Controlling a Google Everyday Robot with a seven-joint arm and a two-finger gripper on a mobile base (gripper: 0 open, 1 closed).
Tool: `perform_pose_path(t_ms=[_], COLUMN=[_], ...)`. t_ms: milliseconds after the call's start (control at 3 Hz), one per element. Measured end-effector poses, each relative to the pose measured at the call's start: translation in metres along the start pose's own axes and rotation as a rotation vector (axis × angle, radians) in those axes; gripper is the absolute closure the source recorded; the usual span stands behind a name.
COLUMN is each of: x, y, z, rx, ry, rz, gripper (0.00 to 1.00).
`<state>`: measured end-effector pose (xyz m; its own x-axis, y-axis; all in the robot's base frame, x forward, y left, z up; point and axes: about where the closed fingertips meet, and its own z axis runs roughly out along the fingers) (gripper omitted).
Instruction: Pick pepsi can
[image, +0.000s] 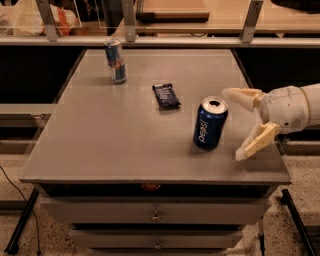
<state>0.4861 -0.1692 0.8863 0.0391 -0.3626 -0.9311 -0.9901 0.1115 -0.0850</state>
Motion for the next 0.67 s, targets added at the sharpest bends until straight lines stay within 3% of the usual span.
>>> perform_pose_path(t_ms=[667], x=[-0.0001], y=[0.0043], z=[0.0133], rx=[-0.057], ry=[-0.096], rz=[-0.013], gripper=[0.00])
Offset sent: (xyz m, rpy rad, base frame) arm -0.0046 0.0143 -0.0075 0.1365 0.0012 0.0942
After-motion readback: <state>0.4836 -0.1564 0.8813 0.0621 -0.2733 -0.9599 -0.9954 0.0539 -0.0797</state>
